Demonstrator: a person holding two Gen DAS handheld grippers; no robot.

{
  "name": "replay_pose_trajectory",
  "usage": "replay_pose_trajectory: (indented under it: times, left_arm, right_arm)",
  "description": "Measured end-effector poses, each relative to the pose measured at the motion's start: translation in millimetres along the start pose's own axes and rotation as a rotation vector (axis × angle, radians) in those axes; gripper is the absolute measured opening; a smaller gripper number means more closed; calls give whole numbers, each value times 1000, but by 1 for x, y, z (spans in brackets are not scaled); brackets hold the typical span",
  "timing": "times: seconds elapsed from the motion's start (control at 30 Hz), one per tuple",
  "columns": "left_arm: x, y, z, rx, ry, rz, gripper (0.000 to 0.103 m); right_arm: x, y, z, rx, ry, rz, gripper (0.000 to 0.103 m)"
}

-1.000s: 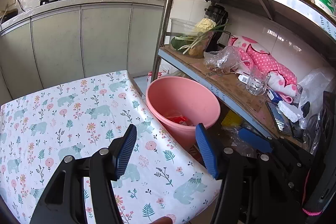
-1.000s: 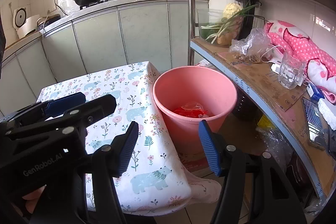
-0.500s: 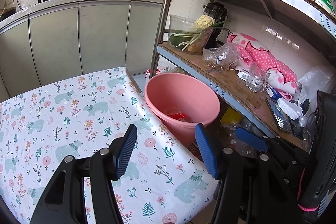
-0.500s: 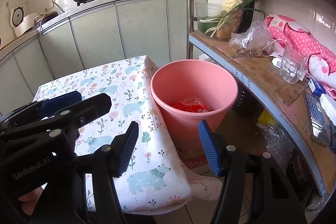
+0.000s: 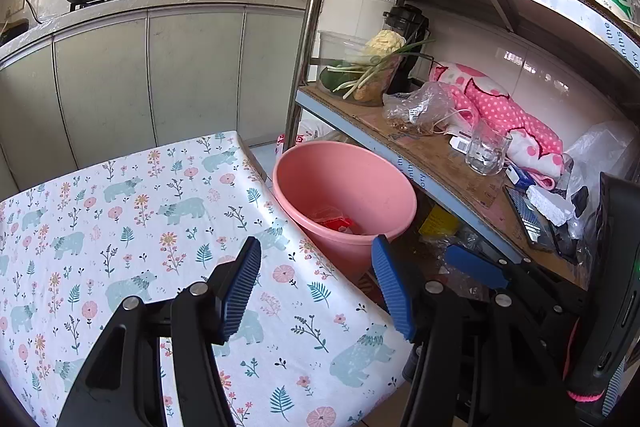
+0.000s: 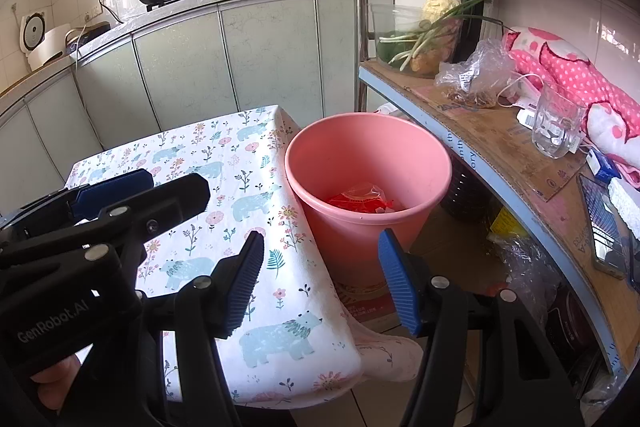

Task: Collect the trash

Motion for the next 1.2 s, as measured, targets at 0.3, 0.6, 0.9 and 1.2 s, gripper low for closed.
replay_pose_trajectory:
  times: [0.3,0.6,0.9,1.2]
  left_arm:
    - [-2,-1,1,-1,0,-7,57]
    - [-4,-1,2,-1,4,-15,57]
    - [-7,-1,5,-7,3,-28,57]
    - [-11,-2,11,-16,1,-45,57]
  right_arm:
    - [-4,0,1,-6,2,-3,60]
    - [-5,1,4,-15,1,-6,60]
    - [-7,2,10,-25,1,-9,60]
    - [-7,3,18,-40,-1,-11,60]
Point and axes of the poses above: each gripper's, at about its wrist camera, not at the fingertips, and z roughly against the way its jaws point, x to its left, y to its underside, the point moved 3 cm from there along -z, roughly the way its jaws point, and after that the axes turned 11 degrees about -z, right-handed, at the moved point
